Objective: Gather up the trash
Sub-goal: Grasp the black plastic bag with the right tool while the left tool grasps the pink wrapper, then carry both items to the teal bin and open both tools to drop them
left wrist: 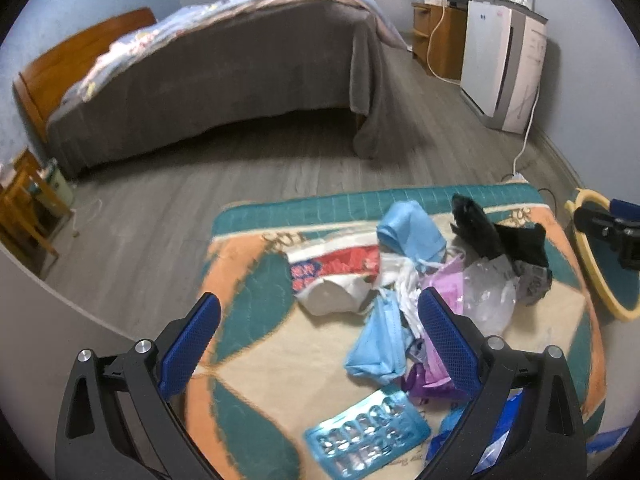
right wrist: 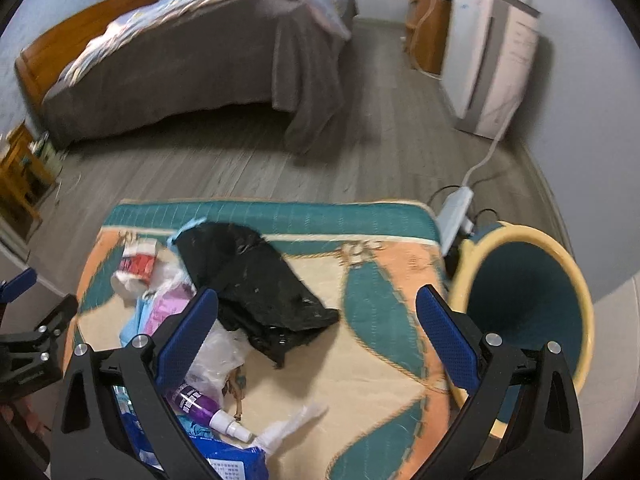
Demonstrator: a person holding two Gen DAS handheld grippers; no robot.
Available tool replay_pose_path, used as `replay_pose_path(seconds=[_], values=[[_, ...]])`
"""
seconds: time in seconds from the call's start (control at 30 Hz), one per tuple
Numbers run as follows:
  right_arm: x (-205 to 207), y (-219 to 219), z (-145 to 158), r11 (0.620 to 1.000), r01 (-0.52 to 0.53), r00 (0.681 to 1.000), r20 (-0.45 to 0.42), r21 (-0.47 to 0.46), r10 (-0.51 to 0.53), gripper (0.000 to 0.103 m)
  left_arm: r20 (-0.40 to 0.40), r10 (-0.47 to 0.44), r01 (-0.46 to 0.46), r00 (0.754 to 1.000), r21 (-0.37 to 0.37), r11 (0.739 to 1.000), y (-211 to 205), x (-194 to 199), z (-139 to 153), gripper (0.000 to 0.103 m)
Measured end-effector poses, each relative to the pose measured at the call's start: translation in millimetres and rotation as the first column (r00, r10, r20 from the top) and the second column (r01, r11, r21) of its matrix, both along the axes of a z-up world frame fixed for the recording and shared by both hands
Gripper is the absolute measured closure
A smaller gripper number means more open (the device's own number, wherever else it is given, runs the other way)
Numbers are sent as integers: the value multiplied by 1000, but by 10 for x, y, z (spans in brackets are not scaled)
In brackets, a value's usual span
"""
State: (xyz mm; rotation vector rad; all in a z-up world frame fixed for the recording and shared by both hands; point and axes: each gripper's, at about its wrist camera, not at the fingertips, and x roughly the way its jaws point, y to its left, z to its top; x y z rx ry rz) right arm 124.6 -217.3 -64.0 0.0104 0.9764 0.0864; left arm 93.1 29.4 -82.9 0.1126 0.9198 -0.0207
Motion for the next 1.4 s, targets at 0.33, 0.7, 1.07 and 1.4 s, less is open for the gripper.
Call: replay_pose_path(seconds=[0.33,0.7,1.07,1.4], values=[[153,344,-393,989,-144,985,-91,34,146,35,-76,-10,6,997,-41,999,-56,120,-341,5],[148,283,-415,987,-141,980,-128,79,150,94,-153,-181,153,971,-178,972,-512,154,-546,30],[137,237,-261,986,-149,983,-99,75,156,95,-246,-266,248,932,-102,963,-734,100,-750,78],[-80,-94,218,990,-95,995,-10,106,97,96,-64,-300,294,952,-81,952,-822,-99,-108,82]])
